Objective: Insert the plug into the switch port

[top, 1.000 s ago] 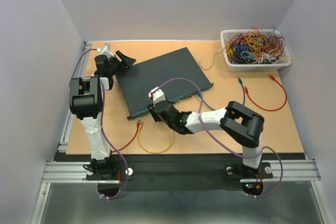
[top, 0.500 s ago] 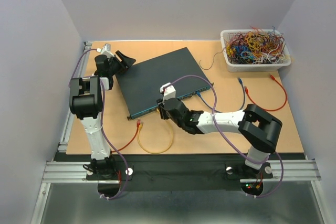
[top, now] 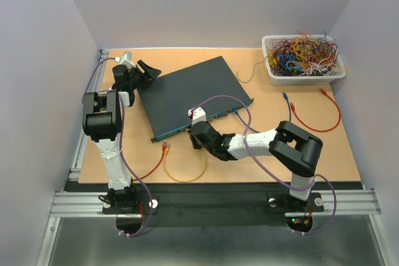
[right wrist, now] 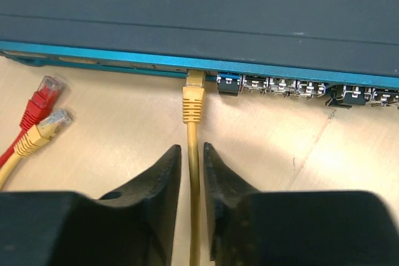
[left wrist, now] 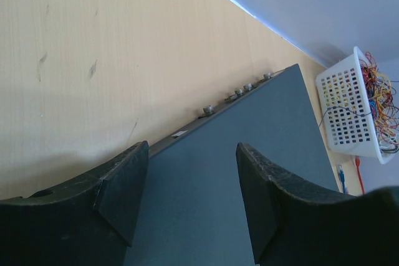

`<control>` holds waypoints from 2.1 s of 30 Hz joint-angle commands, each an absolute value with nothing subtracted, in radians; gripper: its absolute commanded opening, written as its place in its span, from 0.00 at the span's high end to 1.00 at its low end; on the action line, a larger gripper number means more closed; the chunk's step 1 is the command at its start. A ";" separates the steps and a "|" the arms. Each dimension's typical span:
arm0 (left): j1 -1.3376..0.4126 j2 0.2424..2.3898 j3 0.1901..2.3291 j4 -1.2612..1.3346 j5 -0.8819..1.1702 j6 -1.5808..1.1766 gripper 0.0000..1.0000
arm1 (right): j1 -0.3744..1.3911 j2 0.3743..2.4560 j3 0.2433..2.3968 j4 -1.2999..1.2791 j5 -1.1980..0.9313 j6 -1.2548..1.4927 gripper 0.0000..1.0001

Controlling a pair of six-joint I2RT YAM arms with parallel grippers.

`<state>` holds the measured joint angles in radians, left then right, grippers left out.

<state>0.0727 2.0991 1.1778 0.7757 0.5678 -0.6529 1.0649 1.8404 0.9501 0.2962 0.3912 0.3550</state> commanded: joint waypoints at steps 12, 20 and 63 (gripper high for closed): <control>0.064 2.114 1.203 0.723 0.572 -0.632 0.31 | 1.062 1.925 1.035 0.321 0.413 0.382 0.94; 0.064 2.118 1.209 0.715 0.580 -0.629 0.33 | 1.049 1.930 1.072 0.325 0.468 0.379 0.96; 0.064 2.059 1.164 0.750 0.532 -0.626 0.39 | 0.988 1.976 1.286 0.350 0.350 0.361 0.37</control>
